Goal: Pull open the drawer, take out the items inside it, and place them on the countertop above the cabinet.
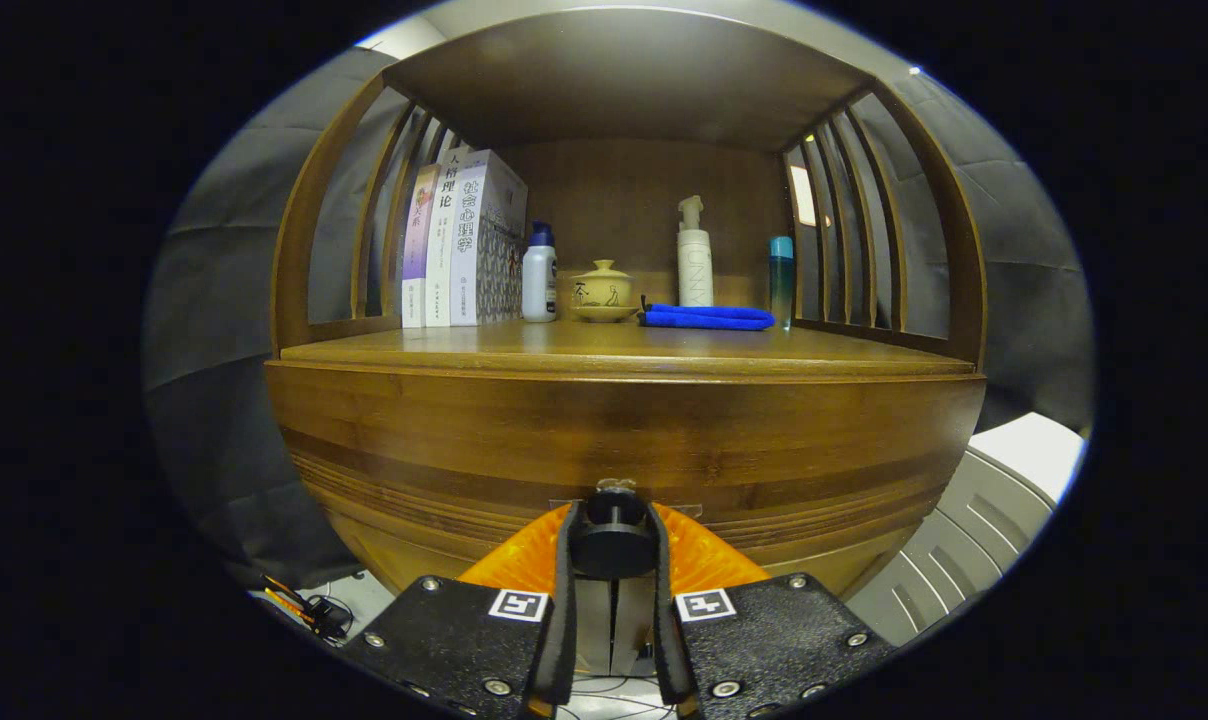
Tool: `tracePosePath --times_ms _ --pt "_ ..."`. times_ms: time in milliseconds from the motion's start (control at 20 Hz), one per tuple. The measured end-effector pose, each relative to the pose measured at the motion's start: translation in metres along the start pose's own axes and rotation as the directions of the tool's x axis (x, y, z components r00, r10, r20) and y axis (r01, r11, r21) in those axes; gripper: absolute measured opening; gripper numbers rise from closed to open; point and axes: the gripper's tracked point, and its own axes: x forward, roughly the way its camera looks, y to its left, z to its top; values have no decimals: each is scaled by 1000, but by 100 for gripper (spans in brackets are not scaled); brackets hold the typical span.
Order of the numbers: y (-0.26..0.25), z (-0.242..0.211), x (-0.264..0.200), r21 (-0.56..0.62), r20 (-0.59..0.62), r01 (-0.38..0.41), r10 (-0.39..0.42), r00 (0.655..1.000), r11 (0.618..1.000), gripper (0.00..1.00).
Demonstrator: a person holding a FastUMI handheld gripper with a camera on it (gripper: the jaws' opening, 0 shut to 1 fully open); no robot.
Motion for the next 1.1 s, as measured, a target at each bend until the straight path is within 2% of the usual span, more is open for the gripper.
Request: tracePosePath --times_ms 700,1100 --pt "-1 -25 -114 -19 -25 14 -15 1000 1000 32" --pt "12 -31 -151 -20 -30 -38 38 999 999 32"
